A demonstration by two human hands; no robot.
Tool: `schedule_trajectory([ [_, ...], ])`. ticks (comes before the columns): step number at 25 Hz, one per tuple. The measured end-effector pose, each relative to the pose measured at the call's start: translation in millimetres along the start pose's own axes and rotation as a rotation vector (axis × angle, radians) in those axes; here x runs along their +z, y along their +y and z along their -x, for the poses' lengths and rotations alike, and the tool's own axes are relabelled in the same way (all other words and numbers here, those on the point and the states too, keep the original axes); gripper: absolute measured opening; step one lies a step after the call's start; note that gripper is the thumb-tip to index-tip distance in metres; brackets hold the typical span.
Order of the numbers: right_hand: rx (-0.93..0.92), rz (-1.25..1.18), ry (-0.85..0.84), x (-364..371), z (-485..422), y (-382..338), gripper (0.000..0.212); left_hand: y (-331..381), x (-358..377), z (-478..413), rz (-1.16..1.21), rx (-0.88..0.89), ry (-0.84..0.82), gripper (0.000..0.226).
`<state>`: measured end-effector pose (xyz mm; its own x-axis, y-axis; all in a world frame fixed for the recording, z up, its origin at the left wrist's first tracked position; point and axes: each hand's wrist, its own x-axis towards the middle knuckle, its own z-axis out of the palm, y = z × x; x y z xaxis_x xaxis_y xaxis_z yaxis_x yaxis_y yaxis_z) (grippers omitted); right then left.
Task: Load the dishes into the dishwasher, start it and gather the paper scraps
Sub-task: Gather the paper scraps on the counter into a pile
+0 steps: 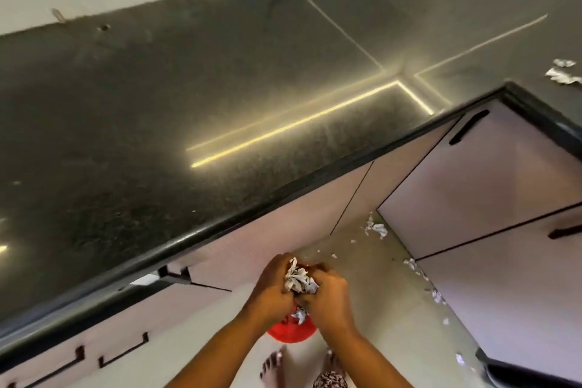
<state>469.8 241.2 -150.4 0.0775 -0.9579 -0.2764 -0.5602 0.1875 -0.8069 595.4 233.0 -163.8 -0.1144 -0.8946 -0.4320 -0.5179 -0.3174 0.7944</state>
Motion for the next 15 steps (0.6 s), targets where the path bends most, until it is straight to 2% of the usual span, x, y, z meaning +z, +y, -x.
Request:
schedule_trajectory([
  [4,0.065,0.017,-0.04,41.0,-32.6,55.2,0.041,-51.2,25.0,-38.3,0.049,-0.092,-0.024,0.04],
  [6,0.058,0.041,-0.009,67.2,-48.1,89.1,0.042,-81.8,35.2,-60.3,0.024,-0.149,-0.045,0.035],
  [9,0.176,0.075,0.008,101.0,-66.5,136.7,0.039,-123.2,53.1,-88.8,0.105,-0.28,-0.045,0.03],
  [11,0.254,0.084,-0.014,120.0,-75.0,161.3,0.039,-146.5,64.4,-99.3,0.146,-0.356,-0.014,0.043],
  [13,0.296,0.097,-0.052,134.3,-83.7,178.5,0.041,-166.4,72.9,-106.3,0.186,-0.43,0.021,0.066],
  [15,0.335,0.126,-0.109,143.3,-94.1,192.4,0.049,-180.3,80.6,-112.8,0.242,-0.49,0.059,0.072],
])
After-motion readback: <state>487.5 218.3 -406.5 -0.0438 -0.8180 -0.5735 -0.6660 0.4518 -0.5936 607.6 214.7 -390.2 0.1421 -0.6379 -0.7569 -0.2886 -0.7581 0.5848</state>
